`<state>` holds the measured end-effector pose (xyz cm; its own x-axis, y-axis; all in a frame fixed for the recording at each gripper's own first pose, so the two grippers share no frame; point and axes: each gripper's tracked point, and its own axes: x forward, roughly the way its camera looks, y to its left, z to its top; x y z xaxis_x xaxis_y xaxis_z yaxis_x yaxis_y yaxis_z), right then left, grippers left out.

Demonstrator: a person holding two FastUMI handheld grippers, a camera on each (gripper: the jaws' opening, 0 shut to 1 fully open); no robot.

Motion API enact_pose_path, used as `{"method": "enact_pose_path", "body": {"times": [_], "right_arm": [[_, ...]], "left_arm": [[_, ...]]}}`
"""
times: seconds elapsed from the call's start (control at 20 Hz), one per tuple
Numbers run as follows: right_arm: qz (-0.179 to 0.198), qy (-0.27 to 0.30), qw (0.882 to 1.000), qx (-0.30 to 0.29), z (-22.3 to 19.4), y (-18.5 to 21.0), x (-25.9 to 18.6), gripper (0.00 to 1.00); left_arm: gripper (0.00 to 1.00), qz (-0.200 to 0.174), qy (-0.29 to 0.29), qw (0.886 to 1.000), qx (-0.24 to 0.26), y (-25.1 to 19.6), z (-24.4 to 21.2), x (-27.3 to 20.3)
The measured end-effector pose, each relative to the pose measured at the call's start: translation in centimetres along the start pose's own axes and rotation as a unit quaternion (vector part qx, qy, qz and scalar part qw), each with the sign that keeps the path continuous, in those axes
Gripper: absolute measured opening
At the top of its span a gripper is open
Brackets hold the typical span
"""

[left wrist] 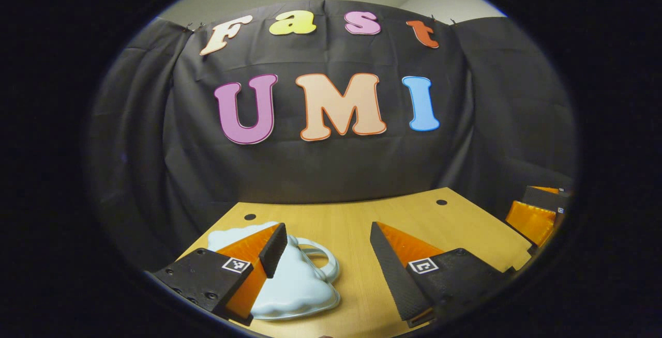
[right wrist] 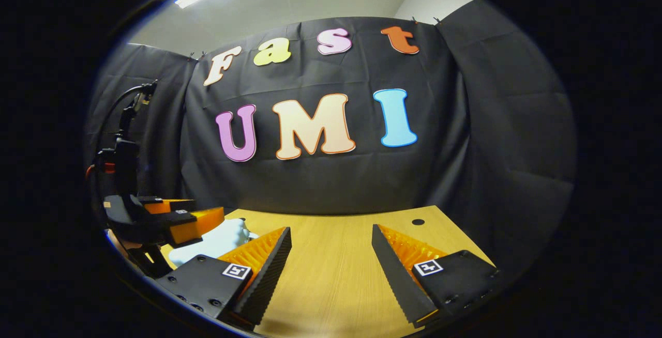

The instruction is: First open the suitcase, pack the skin care products into it, and then close the suitcase.

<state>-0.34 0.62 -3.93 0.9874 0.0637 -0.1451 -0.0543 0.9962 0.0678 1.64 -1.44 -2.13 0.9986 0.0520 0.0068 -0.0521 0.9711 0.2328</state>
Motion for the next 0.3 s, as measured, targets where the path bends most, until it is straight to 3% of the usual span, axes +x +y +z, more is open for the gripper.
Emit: {"method": "enact_pose_path", "body": {"times": [0.3], "right_arm": [[-0.01,-0.006,1.0,-0.001,0.5,-1.5,-1.4,0.98]], "left_arm": [[0.95,-0.016,0.024,0.999,-0.026,-1.3,-0.8,0.0]]}}
